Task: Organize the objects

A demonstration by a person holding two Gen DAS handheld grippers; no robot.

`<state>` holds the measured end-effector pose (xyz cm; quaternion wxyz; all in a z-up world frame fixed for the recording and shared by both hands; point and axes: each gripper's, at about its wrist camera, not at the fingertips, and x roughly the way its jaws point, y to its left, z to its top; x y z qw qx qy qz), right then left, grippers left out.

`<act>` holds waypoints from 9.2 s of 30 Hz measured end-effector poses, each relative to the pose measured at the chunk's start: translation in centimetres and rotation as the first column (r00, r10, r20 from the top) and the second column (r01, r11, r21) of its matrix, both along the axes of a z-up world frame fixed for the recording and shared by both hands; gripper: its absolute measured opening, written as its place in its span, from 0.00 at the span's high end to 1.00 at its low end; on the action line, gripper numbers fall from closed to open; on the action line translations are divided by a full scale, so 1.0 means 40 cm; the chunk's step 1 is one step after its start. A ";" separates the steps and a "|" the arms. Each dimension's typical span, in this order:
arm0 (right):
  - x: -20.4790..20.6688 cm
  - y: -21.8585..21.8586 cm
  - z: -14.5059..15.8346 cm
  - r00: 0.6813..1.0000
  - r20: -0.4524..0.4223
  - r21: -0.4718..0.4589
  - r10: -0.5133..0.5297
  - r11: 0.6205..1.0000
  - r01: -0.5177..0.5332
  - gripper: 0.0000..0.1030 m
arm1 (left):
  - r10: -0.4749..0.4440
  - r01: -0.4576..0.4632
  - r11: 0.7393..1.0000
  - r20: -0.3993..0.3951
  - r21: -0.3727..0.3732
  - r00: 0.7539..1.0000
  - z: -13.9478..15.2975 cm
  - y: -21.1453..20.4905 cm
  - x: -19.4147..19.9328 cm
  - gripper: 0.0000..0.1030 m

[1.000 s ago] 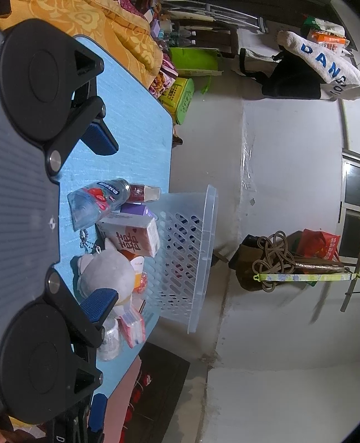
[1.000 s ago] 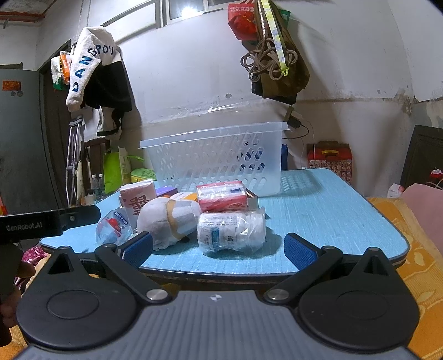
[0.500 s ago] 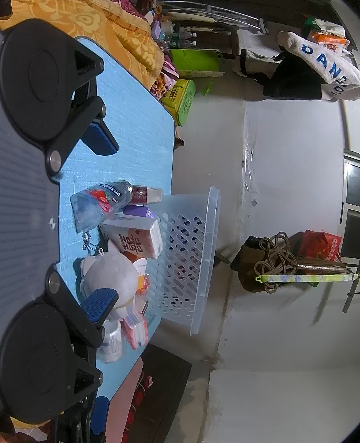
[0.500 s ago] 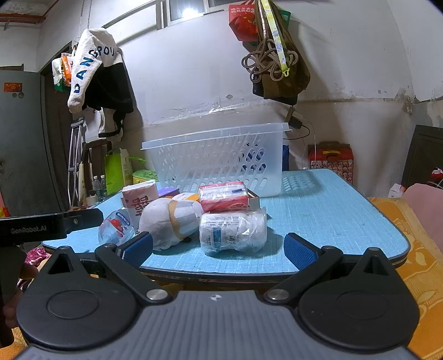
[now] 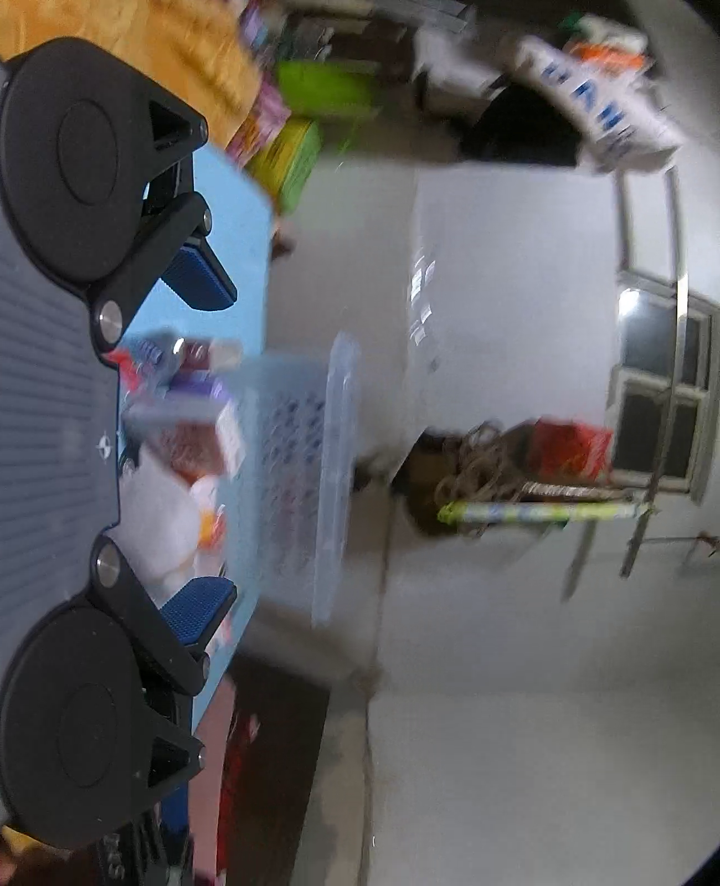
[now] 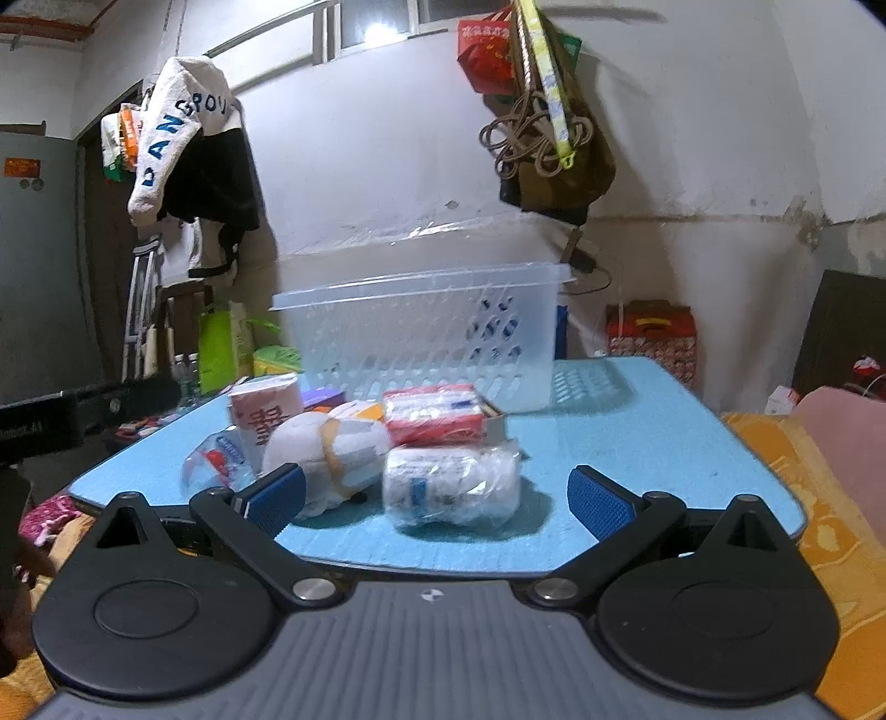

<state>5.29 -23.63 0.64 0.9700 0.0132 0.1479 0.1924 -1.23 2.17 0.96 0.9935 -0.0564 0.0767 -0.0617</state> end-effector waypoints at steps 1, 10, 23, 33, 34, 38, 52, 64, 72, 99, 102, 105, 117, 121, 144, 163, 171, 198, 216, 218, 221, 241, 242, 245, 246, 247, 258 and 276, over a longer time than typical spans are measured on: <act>0.002 -0.004 -0.001 1.000 0.000 0.005 -0.001 1.000 0.001 0.00 | 0.001 -0.001 1.000 -0.023 0.000 1.000 -0.002 0.002 0.007 0.00; 0.046 -0.004 0.004 1.000 -0.001 0.018 0.004 1.000 -0.004 0.00 | 0.004 -0.004 1.000 -0.047 0.004 0.999 -0.011 0.009 0.048 0.00; 0.122 0.039 0.014 1.000 -0.001 0.010 0.012 1.000 -0.012 0.16 | 0.002 0.000 0.999 -0.053 0.035 0.999 0.002 0.000 0.123 0.04; 0.167 0.073 -0.001 0.998 -0.055 -0.031 0.035 0.999 -0.037 0.37 | -0.068 0.074 0.996 -0.115 0.050 0.991 -0.006 -0.015 0.216 0.25; 0.168 0.072 -0.004 0.998 -0.057 -0.030 0.034 0.999 -0.036 0.37 | -0.077 0.084 0.995 -0.123 0.048 0.989 -0.010 -0.016 0.221 0.30; 0.171 0.074 -0.005 0.998 -0.057 -0.040 0.031 0.999 -0.034 0.44 | -0.083 0.094 0.993 -0.150 0.067 0.985 -0.030 -0.030 0.240 0.39; 0.184 0.075 0.057 0.999 0.026 -0.028 0.040 0.999 -0.040 0.46 | -0.079 0.082 0.996 -0.090 0.032 0.993 0.006 -0.009 0.237 0.51; 0.189 0.056 0.147 0.992 0.125 -0.005 0.029 1.000 -0.029 0.46 | -0.054 0.054 0.999 0.002 -0.003 0.999 0.080 0.018 0.226 0.51; 0.200 0.034 0.200 0.987 0.158 0.010 0.035 0.999 -0.037 0.46 | -0.036 0.037 0.999 0.041 -0.007 0.999 0.127 0.028 0.232 0.51; 0.514 0.137 0.303 0.994 0.024 -0.048 0.103 0.994 -0.102 0.46 | -0.087 0.083 0.994 -0.047 -0.073 0.995 0.337 0.034 0.565 0.51; 0.513 0.136 0.286 0.995 0.016 -0.067 0.094 0.993 -0.093 0.46 | -0.070 0.064 0.996 -0.090 -0.069 0.993 0.304 0.036 0.593 0.51; 0.504 0.136 0.276 0.996 0.024 -0.085 0.091 0.992 -0.089 0.43 | -0.068 0.060 0.995 -0.106 -0.079 0.992 0.265 0.044 0.602 0.51; 0.222 -0.050 0.159 0.995 0.101 0.067 -0.007 0.998 0.000 0.00 | 0.108 -0.108 0.991 0.016 0.073 0.994 0.231 0.093 0.350 0.00; 0.111 -0.090 0.032 0.997 0.060 0.092 -0.053 0.995 0.047 0.00 | 0.072 -0.071 0.995 -0.007 0.076 0.997 0.128 0.092 0.226 0.00; 0.076 0.007 -0.110 1.000 0.004 0.028 -0.016 0.999 0.016 0.11 | 0.094 -0.092 0.996 -0.137 0.022 0.986 -0.123 0.046 0.140 0.01; 0.089 0.022 -0.129 0.998 0.057 -0.043 -0.033 0.998 0.035 0.23 | 0.161 -0.147 0.984 -0.139 0.102 0.977 -0.155 0.026 0.159 0.21; 0.084 0.014 -0.131 0.997 0.078 -0.041 -0.029 0.999 0.032 0.26 | 0.153 -0.143 0.986 -0.121 0.087 0.981 -0.155 0.025 0.148 0.54; 0.060 -0.019 -0.078 0.990 0.131 -0.006 -0.054 0.998 0.055 0.26 | 0.140 -0.139 0.989 -0.021 0.044 0.990 -0.105 0.033 0.087 0.58; 0.057 -0.020 -0.050 0.989 0.140 -0.007 -0.040 0.999 0.042 0.26 | 0.141 -0.142 0.989 0.012 0.049 0.990 -0.082 0.034 0.067 0.58; 0.056 -0.021 -0.043 0.989 0.146 -0.006 -0.036 0.999 0.037 0.26 | 0.142 -0.143 0.988 0.021 0.050 0.990 -0.074 0.035 0.065 0.58; 0.059 -0.024 -0.026 0.987 0.158 0.000 -0.030 1.000 0.030 0.26 | 0.139 -0.141 0.989 0.036 0.050 0.990 -0.059 0.038 0.065 0.58; 0.163 0.000 0.126 0.978 0.197 0.007 0.074 0.997 -0.077 0.26 | 0.047 -0.051 0.998 0.103 0.038 0.994 0.094 0.073 0.172 0.58; 0.173 0.003 0.141 0.976 0.205 0.005 0.077 0.997 -0.080 0.26 | 0.042 -0.047 0.998 0.110 0.042 0.993 0.108 0.073 0.182 0.58; 0.225 0.026 0.199 0.973 0.213 -0.007 0.086 0.996 -0.087 0.26 | 0.003 -0.007 0.999 0.121 0.032 0.993 0.168 0.076 0.229 0.58; 0.256 0.038 0.223 0.976 0.202 -0.006 0.084 0.996 -0.085 0.26 | -0.008 0.005 0.999 0.123 0.031 0.992 0.189 0.075 0.251 0.58; 0.283 0.048 0.237 0.979 0.184 -0.005 0.086 0.996 -0.086 0.26 | -0.035 0.033 0.999 0.115 0.024 0.993 0.215 0.075 0.283 0.58; 0.503 0.129 0.231 0.995 0.002 -0.110 0.100 0.989 -0.099 0.26 | -0.121 0.121 0.993 -0.128 -0.002 0.984 0.255 0.034 0.593 0.58; 0.514 0.154 0.226 0.999 -0.029 -0.189 0.034 0.981 -0.039 0.00 | 0.001 0.003 0.999 -0.097 0.043 0.995 0.229 0.018 0.609 0.06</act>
